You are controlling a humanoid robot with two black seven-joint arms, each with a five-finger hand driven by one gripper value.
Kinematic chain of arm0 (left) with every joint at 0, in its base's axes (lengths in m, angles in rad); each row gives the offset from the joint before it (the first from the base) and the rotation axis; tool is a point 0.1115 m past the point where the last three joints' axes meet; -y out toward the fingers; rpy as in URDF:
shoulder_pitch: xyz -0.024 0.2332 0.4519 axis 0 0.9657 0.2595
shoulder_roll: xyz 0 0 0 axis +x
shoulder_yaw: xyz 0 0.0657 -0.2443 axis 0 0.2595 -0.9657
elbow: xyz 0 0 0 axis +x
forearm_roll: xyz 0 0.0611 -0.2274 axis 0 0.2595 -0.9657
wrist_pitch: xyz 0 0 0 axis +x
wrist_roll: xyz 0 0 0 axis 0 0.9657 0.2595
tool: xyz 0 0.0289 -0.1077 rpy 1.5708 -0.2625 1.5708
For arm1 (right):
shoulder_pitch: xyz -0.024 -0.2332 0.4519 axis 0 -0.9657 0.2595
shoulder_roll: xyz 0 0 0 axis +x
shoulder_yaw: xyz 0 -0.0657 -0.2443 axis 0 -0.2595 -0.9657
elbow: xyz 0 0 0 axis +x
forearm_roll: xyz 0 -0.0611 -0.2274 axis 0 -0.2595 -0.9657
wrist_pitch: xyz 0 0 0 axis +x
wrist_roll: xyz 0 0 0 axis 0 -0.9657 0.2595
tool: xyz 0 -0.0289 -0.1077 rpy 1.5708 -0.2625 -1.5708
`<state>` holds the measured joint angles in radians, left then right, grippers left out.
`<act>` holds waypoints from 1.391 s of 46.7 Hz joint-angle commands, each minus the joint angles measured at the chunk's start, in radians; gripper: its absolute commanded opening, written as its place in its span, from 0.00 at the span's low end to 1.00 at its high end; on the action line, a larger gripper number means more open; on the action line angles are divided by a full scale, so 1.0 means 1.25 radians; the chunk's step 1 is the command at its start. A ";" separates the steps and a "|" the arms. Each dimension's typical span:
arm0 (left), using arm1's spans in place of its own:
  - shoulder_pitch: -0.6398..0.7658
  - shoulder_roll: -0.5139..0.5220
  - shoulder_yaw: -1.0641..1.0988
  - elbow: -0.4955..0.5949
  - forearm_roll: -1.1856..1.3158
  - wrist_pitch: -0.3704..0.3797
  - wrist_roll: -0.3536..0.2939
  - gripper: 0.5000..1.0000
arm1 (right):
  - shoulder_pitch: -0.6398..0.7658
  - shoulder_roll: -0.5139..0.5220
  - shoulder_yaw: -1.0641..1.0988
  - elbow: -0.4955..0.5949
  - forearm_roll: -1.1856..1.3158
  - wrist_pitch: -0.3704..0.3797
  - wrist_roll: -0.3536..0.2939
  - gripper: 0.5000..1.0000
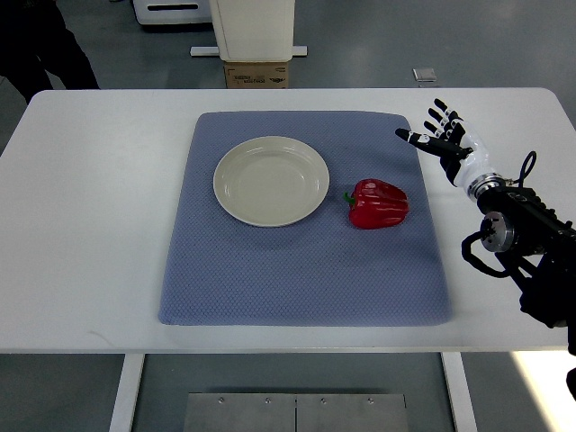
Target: Place red pepper on plate with right hand
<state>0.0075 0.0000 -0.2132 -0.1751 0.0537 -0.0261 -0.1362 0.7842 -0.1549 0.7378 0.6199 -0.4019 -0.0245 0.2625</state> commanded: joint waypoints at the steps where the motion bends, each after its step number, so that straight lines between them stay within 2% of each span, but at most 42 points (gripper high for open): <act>1: 0.001 0.000 0.000 0.000 0.000 0.000 0.000 1.00 | 0.000 0.000 0.000 0.000 0.000 0.000 0.000 1.00; 65: 0.001 0.000 0.000 0.000 0.000 0.000 0.000 1.00 | 0.011 -0.010 0.004 -0.003 0.001 0.001 -0.007 1.00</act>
<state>0.0090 0.0000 -0.2132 -0.1748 0.0536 -0.0260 -0.1365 0.7970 -0.1665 0.7441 0.6176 -0.4004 -0.0234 0.2531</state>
